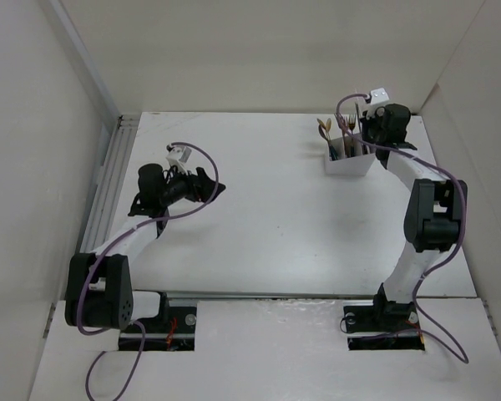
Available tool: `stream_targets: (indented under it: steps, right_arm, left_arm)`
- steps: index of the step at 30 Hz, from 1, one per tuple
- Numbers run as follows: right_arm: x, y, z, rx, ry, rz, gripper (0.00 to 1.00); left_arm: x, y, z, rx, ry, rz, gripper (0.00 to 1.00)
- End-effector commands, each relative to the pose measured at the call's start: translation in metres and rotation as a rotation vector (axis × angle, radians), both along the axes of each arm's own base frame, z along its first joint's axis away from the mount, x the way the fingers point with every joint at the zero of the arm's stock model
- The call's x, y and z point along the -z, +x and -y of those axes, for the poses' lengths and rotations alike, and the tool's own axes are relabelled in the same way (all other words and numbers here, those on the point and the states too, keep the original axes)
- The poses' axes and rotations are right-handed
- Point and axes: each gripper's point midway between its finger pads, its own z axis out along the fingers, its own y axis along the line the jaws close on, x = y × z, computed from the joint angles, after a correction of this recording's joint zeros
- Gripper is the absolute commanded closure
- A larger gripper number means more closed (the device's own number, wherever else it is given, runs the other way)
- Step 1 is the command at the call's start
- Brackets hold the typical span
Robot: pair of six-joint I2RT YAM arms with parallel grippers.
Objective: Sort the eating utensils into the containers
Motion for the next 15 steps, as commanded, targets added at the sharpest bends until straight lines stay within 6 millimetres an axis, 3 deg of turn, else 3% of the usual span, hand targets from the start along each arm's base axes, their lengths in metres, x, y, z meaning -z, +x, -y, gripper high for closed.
stream_targets:
  steps: [1,3,5,6,7,8,11,12,14,15]
  right_arm:
    - [-0.016,-0.002,0.002,0.011,-0.007,0.056,1.00]
    - [-0.016,-0.004,0.004,0.020,-0.010,0.056,0.94]
    - [-0.024,-0.008,0.003,0.020,-0.010,0.068,0.75]
    - [-0.029,-0.009,0.003,0.023,-0.002,0.078,0.58]
    - [-0.037,-0.010,0.003,0.023,-0.003,0.092,0.54]
    - [-0.057,-0.015,0.003,0.023,-0.004,0.130,0.52]
    - [-0.092,-0.024,0.004,0.037,-0.001,0.197,0.47]
    - [-0.117,-0.033,0.005,0.046,-0.005,0.245,0.45]
    - [-0.144,-0.043,0.011,0.085,-0.005,0.297,0.40]
    - [-0.171,-0.055,0.013,0.105,0.002,0.352,0.37]
  left_arm:
    - [-0.033,0.014,0.002,0.020,0.016,0.127,0.13]
    - [-0.035,0.015,0.002,0.023,0.026,0.135,0.12]
    - [-0.029,0.014,0.001,0.026,0.038,0.118,0.12]
    - [-0.029,0.015,0.000,0.018,0.040,0.117,0.12]
    - [-0.027,0.014,0.000,0.018,0.041,0.108,0.12]
    - [-0.031,0.013,0.000,0.017,0.040,0.117,0.12]
    - [-0.031,0.007,0.002,0.039,0.034,0.119,0.10]
    - [-0.030,0.003,0.003,0.051,0.030,0.119,0.10]
    - [-0.029,0.001,0.003,0.051,0.030,0.119,0.09]
    - [-0.033,0.000,0.003,0.051,0.029,0.129,0.09]
